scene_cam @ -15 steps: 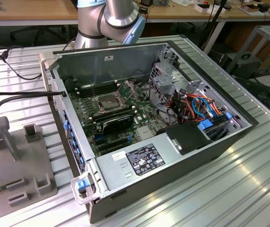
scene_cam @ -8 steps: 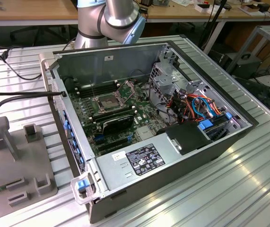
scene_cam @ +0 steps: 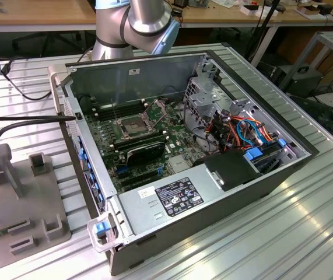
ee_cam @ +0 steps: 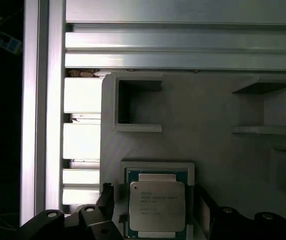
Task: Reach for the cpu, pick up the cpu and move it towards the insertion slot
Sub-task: 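Pick up the cpu and move it towards the insertion slot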
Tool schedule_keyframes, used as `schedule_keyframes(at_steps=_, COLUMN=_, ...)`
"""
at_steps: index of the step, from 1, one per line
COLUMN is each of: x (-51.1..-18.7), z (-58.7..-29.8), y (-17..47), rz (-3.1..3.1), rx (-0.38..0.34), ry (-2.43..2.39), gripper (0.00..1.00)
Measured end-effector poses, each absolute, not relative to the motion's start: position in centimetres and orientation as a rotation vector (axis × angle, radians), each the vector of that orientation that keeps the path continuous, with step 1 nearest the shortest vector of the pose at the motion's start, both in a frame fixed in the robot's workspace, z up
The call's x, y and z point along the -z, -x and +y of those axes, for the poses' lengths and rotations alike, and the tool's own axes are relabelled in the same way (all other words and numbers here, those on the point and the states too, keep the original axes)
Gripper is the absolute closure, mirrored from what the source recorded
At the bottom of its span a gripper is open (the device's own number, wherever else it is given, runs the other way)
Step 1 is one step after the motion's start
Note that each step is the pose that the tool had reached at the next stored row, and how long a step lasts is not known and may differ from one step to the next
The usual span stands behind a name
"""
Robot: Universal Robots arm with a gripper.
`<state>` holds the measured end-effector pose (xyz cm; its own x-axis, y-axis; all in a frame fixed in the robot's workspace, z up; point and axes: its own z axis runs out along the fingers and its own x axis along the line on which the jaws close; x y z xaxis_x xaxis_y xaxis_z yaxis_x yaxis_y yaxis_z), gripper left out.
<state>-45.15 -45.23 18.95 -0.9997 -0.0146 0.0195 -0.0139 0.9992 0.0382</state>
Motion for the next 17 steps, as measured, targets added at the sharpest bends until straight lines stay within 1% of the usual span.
schedule_keyframes(at_steps=2, x=-18.93, z=-45.23, y=45.14, rz=-3.121, rx=0.059, ry=-0.022, gripper=0.28)
schedule_keyframes(at_steps=3, x=-18.92, z=-45.22, y=45.11, rz=-3.122, rx=0.059, ry=-0.022, gripper=0.35)
schedule_keyframes(at_steps=9, x=-18.95, z=-45.25, y=45.05, rz=-3.121, rx=0.058, ry=-0.022, gripper=0.35)
schedule_keyframes(at_steps=10, x=-18.94, z=-45.35, y=45.04, rz=-3.121, rx=0.059, ry=-0.022, gripper=0.44)
schedule_keyframes(at_steps=17, x=-18.94, z=-45.63, y=45.05, rz=-3.121, rx=0.058, ry=-0.022, gripper=0.44)
